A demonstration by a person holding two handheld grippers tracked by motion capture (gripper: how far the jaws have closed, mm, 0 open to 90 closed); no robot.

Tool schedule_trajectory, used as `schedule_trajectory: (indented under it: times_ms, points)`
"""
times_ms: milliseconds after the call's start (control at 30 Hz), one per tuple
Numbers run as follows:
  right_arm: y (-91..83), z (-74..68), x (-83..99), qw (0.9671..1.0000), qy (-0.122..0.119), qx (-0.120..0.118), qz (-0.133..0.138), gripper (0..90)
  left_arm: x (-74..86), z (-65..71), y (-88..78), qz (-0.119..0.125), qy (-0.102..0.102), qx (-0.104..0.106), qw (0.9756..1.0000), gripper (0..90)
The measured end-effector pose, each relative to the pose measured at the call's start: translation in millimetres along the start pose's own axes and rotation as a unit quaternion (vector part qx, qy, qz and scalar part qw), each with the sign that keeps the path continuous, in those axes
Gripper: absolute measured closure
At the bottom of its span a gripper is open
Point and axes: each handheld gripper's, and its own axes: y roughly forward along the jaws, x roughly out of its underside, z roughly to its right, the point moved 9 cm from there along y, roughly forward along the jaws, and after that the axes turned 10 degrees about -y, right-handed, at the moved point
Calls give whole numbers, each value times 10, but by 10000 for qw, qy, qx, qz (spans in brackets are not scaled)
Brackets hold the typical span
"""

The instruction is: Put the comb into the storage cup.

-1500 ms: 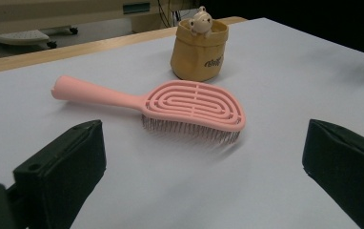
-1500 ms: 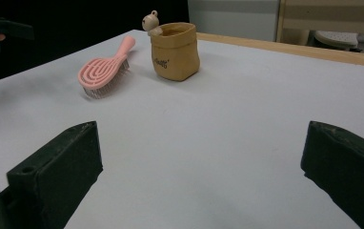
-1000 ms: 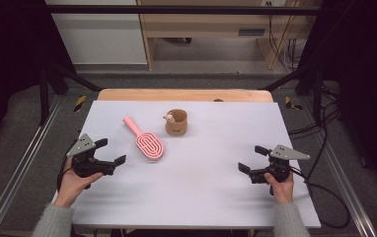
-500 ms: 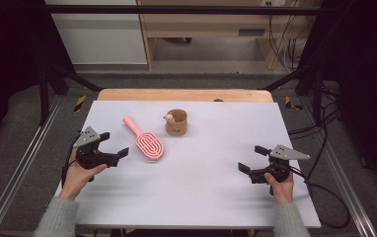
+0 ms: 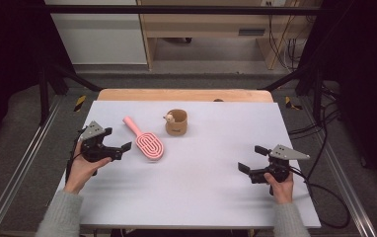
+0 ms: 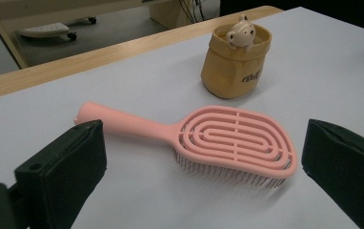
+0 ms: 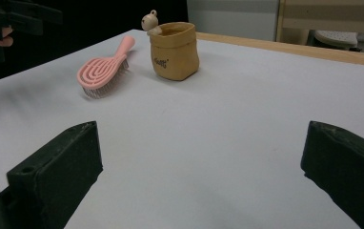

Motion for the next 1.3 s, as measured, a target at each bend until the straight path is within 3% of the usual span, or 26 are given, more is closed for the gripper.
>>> schedule_trajectory:
  times_ms: [700,1100,1233,1300]
  points:
    - [9,-4,7,10000,-3,-11,-17,3,-64,-133,179,-232,52,-370,9990,84]
    - [13,-5,10,10000,-10,-13,-23,3,-73,-156,279,-327,6,-443,9985,254]
    - [16,-2,11,10000,-21,-9,-24,3,-85,-151,324,-311,72,-485,9983,386]
    - [16,-4,11,10000,-19,-15,-23,3,-86,-152,332,-328,81,-502,9982,408]
